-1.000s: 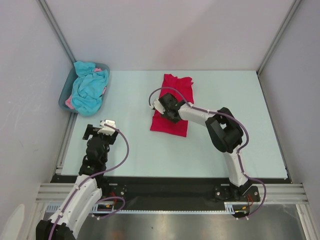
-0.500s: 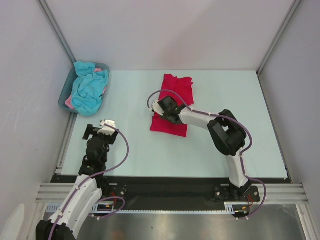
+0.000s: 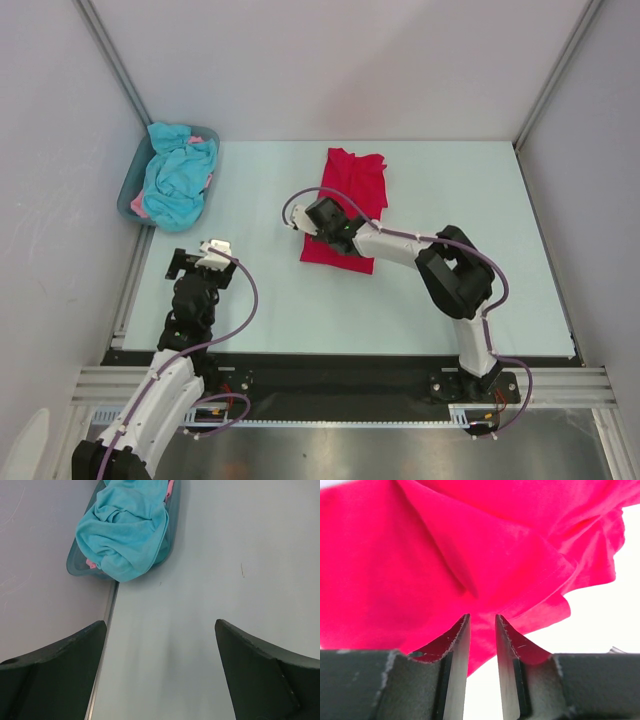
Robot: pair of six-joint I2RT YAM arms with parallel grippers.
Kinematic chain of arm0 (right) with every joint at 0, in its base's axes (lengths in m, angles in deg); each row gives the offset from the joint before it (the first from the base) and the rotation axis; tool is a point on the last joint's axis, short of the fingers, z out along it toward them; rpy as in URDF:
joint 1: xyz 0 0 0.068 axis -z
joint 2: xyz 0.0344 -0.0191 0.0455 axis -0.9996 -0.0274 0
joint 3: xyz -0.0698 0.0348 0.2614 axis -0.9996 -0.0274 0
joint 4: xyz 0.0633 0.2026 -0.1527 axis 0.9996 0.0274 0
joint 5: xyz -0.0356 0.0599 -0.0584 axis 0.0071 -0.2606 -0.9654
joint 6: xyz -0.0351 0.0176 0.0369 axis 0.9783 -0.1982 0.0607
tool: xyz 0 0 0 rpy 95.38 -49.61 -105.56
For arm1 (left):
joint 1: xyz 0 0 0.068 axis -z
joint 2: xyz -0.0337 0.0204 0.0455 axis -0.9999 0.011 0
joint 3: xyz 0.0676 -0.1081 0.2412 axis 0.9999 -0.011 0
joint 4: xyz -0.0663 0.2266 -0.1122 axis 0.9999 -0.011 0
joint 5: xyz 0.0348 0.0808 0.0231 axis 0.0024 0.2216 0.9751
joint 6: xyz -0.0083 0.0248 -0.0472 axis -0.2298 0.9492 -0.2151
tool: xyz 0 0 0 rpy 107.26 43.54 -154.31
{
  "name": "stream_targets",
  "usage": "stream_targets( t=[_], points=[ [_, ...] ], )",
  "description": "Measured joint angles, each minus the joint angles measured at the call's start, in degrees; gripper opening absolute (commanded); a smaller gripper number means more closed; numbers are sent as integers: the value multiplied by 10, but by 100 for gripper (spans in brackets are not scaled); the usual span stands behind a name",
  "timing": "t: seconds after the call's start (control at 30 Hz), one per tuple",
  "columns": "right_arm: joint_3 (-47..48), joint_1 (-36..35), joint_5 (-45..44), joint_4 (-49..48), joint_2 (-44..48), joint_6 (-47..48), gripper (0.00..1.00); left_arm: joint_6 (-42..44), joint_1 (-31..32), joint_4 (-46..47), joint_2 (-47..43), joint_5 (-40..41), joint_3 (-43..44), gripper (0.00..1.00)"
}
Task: Fold and stack the t-shirts
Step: Fold the tshirt
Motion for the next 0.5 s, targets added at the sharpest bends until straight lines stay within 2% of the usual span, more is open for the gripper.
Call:
stream_targets(
  t=[0.37, 0.5],
  points=[
    [-2, 14, -21, -32, -38, 27, 41, 0, 0, 0, -1, 0, 0, 96],
    [-2, 15, -21, -37, -38, 28, 40, 0, 0, 0, -1, 0, 0, 96]
  ],
)
